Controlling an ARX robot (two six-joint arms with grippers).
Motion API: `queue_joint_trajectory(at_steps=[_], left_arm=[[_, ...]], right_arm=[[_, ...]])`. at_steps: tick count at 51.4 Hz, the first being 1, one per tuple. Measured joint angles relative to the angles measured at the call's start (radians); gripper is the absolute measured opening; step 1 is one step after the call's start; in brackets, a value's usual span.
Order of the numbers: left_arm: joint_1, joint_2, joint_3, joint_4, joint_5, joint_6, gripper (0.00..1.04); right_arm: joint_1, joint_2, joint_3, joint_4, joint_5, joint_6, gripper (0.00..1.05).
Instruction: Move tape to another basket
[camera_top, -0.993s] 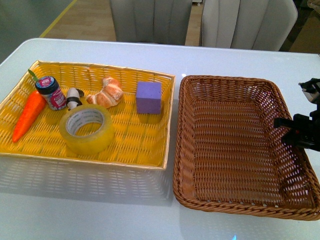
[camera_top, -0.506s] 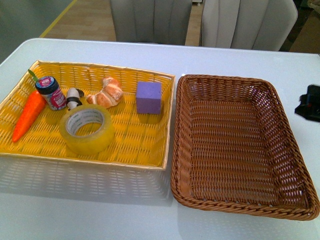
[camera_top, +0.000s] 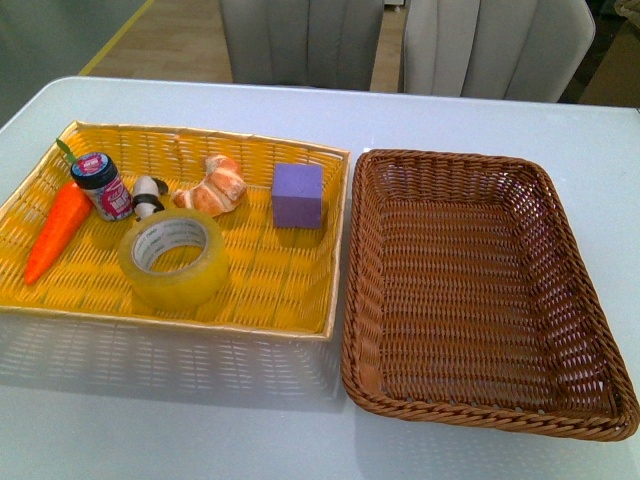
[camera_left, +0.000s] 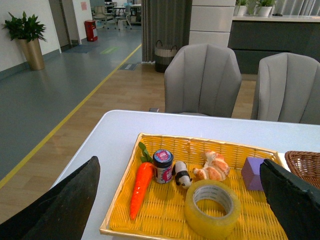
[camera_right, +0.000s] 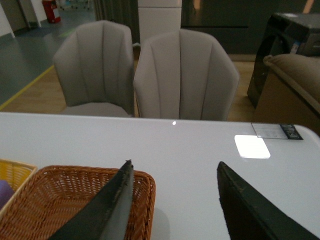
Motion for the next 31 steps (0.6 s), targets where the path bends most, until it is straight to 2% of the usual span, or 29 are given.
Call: queue_joint_trajectory(at_steps=[15,26,31], left_arm=[[0.000,0.000,0.000,0.000,0.000,0.000,0.96],[0.000,0.000,0.000,0.000,0.000,0.000,0.96],[0.000,0.000,0.000,0.000,0.000,0.000,0.96]], right_arm=[[0.055,-0.211,-0.162,-0.053,0.057,0.000,0.02],[0.084,-0.373,-0.238,-0.138,0.087,0.003,0.02],[0.137,-0.452,-0.266,-0.190,0.151,0.004,0.02]])
